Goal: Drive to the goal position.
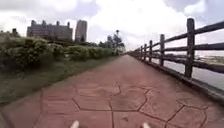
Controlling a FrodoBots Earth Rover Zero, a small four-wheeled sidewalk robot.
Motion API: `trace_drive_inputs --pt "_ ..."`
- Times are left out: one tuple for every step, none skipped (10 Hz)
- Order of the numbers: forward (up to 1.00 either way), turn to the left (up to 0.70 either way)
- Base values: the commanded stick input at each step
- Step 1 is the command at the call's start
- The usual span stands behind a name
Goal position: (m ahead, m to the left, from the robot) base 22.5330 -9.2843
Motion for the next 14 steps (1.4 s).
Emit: trace_drive_inputs --pt "0.85 0.04" --pt "0.85 -0.23" --pt "0.85 -0.23" --pt "0.85 -0.23" --pt "0.85 -0.23" --pt "0.85 -0.23" --pt "0.85 -0.23" --pt "0.85 -0.23" --pt "0.85 -0.23" --pt "0.85 -0.23" --pt "0.85 -0.23" --pt "0.85 -0.23" --pt "0.85 -0.23" --pt "0.85 -0.20"
